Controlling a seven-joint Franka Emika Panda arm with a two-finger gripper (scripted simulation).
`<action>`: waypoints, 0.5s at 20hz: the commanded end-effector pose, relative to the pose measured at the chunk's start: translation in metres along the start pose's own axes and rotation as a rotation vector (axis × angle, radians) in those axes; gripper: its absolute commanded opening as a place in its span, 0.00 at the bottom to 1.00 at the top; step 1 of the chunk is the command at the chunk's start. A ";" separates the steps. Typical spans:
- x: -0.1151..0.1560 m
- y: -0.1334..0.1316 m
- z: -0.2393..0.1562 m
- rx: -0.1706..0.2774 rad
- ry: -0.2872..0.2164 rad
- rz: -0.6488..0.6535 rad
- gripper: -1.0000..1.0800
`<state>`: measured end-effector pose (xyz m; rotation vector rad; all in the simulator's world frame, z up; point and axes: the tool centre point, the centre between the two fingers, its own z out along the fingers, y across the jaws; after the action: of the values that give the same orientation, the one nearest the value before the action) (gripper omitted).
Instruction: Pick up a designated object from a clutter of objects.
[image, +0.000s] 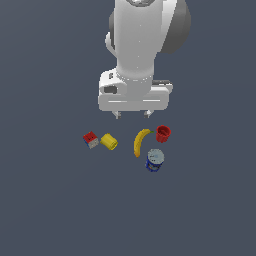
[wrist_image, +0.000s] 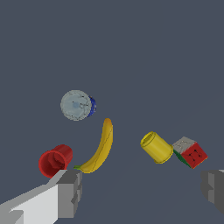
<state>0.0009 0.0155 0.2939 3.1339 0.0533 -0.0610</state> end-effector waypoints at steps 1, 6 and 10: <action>0.000 0.000 0.000 0.000 0.000 0.000 0.96; 0.002 0.007 -0.003 0.001 0.011 0.017 0.96; 0.005 0.017 -0.008 0.003 0.027 0.042 0.96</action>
<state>0.0057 0.0026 0.3003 3.1373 0.0006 -0.0274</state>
